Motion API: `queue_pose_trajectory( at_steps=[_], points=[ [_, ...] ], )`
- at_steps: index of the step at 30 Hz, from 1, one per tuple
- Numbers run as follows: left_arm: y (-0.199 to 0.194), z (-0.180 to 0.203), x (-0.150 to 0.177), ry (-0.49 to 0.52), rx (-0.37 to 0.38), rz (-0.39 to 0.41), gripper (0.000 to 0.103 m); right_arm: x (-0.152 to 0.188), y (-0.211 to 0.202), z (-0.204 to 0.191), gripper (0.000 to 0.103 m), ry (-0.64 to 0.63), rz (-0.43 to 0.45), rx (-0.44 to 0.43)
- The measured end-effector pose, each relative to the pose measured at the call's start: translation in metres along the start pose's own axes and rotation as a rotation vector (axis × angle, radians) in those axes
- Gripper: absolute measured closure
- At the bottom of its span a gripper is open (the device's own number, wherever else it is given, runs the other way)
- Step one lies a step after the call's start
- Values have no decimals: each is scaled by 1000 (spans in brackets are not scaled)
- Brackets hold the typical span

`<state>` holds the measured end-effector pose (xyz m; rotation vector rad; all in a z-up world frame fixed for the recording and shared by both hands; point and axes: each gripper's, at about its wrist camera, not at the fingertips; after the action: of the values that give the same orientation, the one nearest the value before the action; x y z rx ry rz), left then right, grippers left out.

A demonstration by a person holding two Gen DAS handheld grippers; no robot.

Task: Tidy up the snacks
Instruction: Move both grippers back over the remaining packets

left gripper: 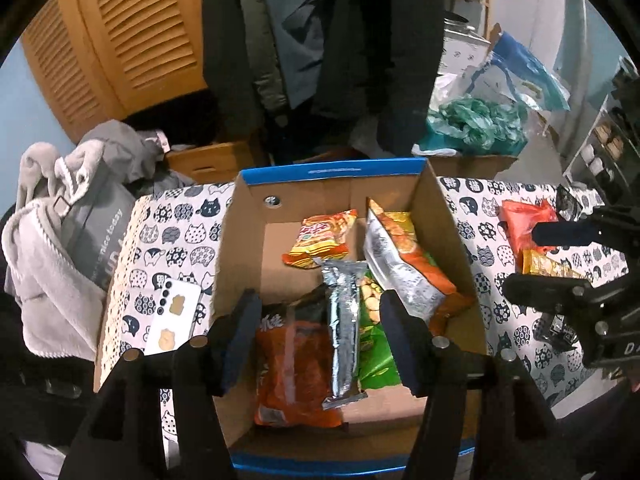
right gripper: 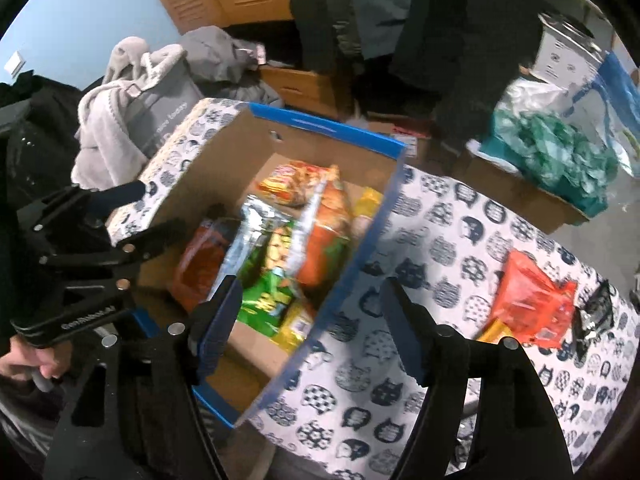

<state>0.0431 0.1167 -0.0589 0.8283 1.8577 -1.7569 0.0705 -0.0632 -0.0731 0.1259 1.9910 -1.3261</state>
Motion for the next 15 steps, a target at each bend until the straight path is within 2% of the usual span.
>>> queue_pose_trajectory(
  at_steps=[4, 15],
  points=[
    [0, 17, -3, 33, -3, 4, 31, 9, -6, 19, 31, 18, 1, 31],
    [6, 75, -17, 142, 23, -1, 24, 40, -25, 78, 27, 85, -12, 127]
  ],
)
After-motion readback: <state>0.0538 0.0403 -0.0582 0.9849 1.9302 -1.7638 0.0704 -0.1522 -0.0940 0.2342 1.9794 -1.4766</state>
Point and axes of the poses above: each gripper's, at about its wrist camera, not at the fingertips, and y roughly the way its jaws point, z to its right, x to its underside, and after that the axes turned 12 degrees about z, right-handed
